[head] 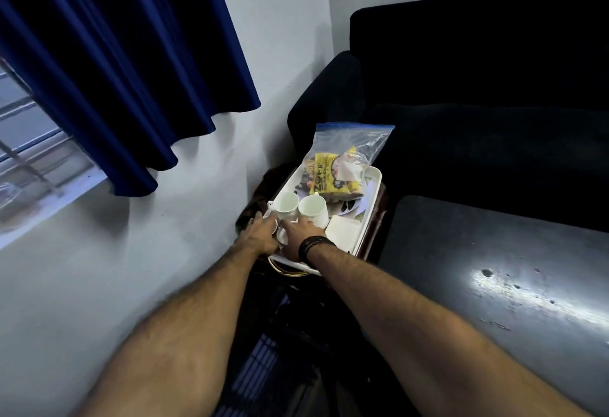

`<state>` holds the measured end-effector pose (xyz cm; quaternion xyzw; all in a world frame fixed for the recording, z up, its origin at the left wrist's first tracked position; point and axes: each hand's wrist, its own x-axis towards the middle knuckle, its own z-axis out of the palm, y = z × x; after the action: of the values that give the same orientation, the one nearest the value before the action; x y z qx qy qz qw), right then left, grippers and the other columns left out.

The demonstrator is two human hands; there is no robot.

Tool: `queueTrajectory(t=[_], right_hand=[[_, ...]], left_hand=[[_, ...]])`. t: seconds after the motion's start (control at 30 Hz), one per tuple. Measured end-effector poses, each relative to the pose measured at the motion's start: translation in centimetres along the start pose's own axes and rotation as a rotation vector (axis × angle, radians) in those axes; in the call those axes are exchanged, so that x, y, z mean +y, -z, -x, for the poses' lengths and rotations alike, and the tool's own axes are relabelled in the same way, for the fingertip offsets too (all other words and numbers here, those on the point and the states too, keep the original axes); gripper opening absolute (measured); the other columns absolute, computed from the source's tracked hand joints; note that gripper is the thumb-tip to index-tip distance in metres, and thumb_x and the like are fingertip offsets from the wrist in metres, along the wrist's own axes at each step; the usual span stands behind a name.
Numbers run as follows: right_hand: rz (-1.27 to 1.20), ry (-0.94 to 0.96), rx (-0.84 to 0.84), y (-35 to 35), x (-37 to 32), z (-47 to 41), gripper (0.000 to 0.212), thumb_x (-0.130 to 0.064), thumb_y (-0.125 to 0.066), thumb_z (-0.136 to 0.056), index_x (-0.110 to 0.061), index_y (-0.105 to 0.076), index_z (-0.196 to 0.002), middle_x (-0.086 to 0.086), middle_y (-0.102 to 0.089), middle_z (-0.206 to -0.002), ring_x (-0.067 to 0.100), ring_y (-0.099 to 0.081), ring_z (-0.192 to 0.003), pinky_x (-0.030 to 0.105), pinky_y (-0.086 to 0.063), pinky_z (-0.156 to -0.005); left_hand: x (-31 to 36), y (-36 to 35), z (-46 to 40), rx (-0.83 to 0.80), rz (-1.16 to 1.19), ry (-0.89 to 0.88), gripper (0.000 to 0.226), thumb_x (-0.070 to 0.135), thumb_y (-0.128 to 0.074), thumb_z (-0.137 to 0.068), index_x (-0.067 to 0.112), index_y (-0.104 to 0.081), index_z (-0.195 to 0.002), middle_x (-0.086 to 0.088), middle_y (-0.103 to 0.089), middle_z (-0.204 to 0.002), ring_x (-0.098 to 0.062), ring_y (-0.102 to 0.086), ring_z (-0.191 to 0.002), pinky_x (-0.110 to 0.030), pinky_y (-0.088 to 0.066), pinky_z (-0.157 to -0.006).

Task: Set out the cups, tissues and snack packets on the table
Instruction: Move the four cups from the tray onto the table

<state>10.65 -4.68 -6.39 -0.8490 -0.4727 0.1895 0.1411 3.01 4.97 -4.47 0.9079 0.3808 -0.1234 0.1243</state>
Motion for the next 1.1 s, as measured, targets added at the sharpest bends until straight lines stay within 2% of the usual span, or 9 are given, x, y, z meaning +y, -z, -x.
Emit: queueTrajectory(t=[0.13, 0.23, 0.33, 0.47, 0.6, 0.77, 0.9, 1.1], right_hand=[[-0.002, 0.004, 0.041, -0.9, 0.4, -0.2, 0.071, -0.035, -0.068, -0.082, -0.029, -0.031, -0.141, 0.019, -0.040, -0.134, 0.040, -0.054, -0.116, 0.046, -0.049, -0.087], [-0.011, 0.044, 0.079, -1.1, 0.8, 0.6, 0.077, -0.037, -0.069, -0.080, -0.031, -0.026, -0.144, 0.021, -0.043, -0.131, 0.042, -0.058, -0.109, 0.046, -0.049, -0.083], [-0.045, 0.107, 0.124, -0.9, 1.1, 1.9, 0.073, -0.039, -0.067, -0.080, -0.028, -0.028, -0.142, 0.020, -0.048, -0.126, 0.042, -0.060, -0.106, 0.047, -0.050, -0.081], [-0.134, 0.134, 0.243, 1.3, 1.5, 4.0, 0.058, -0.044, -0.065, -0.078, -0.029, -0.037, -0.127, 0.013, -0.050, -0.114, 0.040, -0.062, -0.095, 0.045, -0.051, -0.074], [-0.092, 0.124, 0.326, 5.3, 4.3, 6.2, 0.056, -0.037, -0.065, -0.079, -0.031, -0.037, -0.127, 0.011, -0.047, -0.121, 0.037, -0.063, -0.093, 0.042, -0.052, -0.073], [-0.074, -0.043, 0.398, 10.1, 11.9, 11.2, 0.054, -0.034, -0.067, -0.079, -0.030, -0.041, -0.126, 0.010, -0.044, -0.122, 0.039, -0.064, -0.092, 0.038, -0.049, -0.073], [-0.081, -0.202, 0.442, 11.4, 19.4, 16.6, 0.045, -0.041, -0.060, -0.085, -0.031, -0.043, -0.125, 0.008, -0.045, -0.119, 0.037, -0.064, -0.091, 0.039, -0.051, -0.073], [-0.029, -0.408, 0.388, 10.5, 29.7, 24.0, 0.045, -0.040, -0.059, -0.087, -0.030, -0.045, -0.128, 0.010, -0.046, -0.123, 0.036, -0.062, -0.101, 0.043, -0.054, -0.084]], left_hand=[[-0.6, -0.3, -0.2, 0.016, 0.023, -0.009, 0.073, 0.017, -0.062, -0.083, 0.032, -0.034, -0.148, -0.021, -0.043, -0.132, -0.043, -0.046, -0.129, -0.050, -0.044, -0.105], [-0.4, -0.6, 0.8, 0.090, 0.041, 0.011, 0.058, 0.012, -0.058, -0.084, 0.033, -0.046, -0.136, -0.016, -0.043, -0.126, -0.040, -0.048, -0.123, -0.049, -0.047, -0.099], [0.3, -0.6, 2.2, 0.142, 0.033, 0.032, 0.061, 0.007, -0.058, -0.084, 0.033, -0.043, -0.137, -0.013, -0.038, -0.131, -0.037, -0.042, -0.127, -0.049, -0.045, -0.097], [1.6, 0.7, 4.1, 0.276, 0.002, 0.019, 0.061, 0.015, -0.059, -0.083, 0.033, -0.042, -0.139, -0.014, -0.039, -0.132, -0.036, -0.042, -0.126, -0.048, -0.045, -0.097], [5.2, 2.3, 6.0, 0.362, -0.002, -0.061, 0.061, 0.021, -0.060, -0.085, 0.031, -0.040, -0.142, -0.015, -0.039, -0.130, -0.037, -0.044, -0.124, -0.048, -0.047, -0.094], [12.9, 1.7, 8.2, 0.387, 0.003, -0.210, 0.050, 0.035, -0.057, -0.090, 0.028, -0.043, -0.138, -0.019, -0.043, -0.133, -0.041, -0.049, -0.122, -0.049, -0.045, -0.094], [20.2, -1.0, 9.8, 0.311, 0.032, -0.303, 0.046, 0.040, -0.054, -0.091, 0.026, -0.046, -0.134, -0.022, -0.047, -0.129, -0.042, -0.053, -0.118, -0.047, -0.048, -0.094], [30.1, -7.1, 11.7, 0.173, 0.057, -0.419, 0.045, 0.039, -0.051, -0.092, 0.026, -0.045, -0.134, -0.016, -0.046, -0.127, -0.036, -0.052, -0.117, -0.046, -0.047, -0.095]])
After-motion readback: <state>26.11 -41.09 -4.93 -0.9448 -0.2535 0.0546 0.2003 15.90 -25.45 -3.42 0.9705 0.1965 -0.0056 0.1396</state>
